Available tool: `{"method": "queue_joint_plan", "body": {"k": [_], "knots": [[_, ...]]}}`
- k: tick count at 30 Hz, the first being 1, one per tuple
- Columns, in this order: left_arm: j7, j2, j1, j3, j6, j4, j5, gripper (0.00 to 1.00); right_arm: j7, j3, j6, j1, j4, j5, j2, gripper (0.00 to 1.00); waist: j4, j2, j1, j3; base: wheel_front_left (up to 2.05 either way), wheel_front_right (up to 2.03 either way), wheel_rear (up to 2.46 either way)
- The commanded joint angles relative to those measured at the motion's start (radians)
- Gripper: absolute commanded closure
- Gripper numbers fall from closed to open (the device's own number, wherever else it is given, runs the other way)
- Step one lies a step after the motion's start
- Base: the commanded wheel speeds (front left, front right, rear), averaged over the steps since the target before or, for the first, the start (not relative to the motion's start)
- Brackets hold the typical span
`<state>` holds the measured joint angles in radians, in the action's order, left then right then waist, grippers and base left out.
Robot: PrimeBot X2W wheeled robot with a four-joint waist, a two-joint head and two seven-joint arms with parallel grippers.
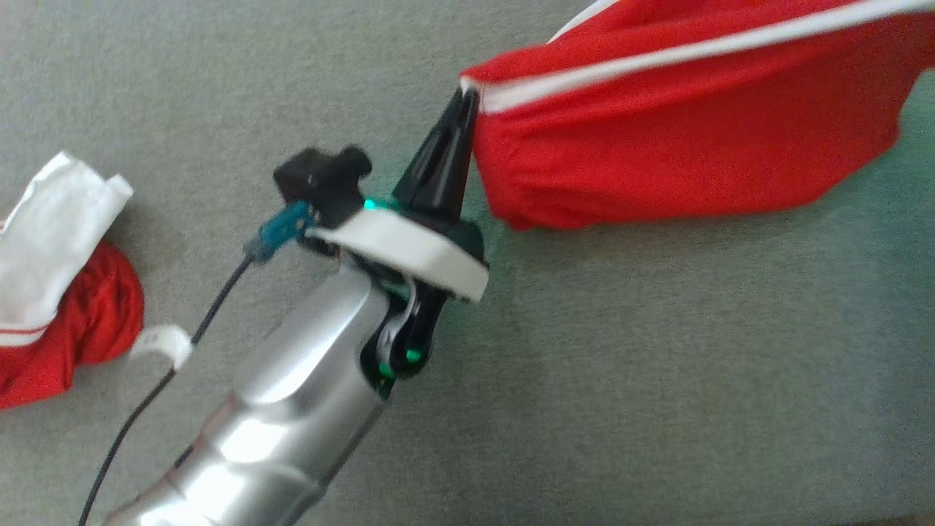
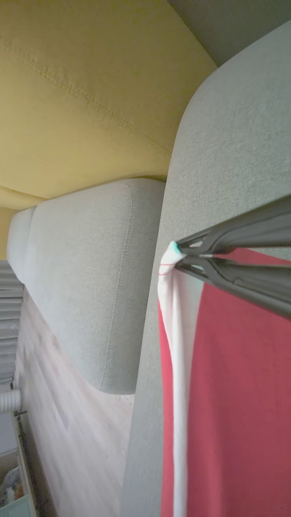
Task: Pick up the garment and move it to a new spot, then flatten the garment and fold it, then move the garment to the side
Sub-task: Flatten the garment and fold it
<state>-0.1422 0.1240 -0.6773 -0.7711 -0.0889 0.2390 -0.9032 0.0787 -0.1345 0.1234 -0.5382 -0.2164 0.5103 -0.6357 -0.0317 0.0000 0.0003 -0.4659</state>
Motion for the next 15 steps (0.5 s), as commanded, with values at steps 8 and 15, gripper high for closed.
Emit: {"method": "queue_joint_plan", "body": {"k": [8,15], "knots": [[-0.004,-0.042,-0.141,0.019,0.017,0.082,0.013,1.0,-0.014,-0.182,0.007,-0.225,-0.199,-0.017,-0.055,1.0,0.073,0.0,-0.0003,-0.077,0.0,0.0,0.0],[-0.032,-0.061,-0.178,-0.008,0.031,0.145,0.015,1.0,-0.113,-0.301,0.007,-0.356,-0.382,-0.045,-0.036,0.71,0.087,0.0,-0.0003,-0.092,0.0,0.0,0.0]]}}
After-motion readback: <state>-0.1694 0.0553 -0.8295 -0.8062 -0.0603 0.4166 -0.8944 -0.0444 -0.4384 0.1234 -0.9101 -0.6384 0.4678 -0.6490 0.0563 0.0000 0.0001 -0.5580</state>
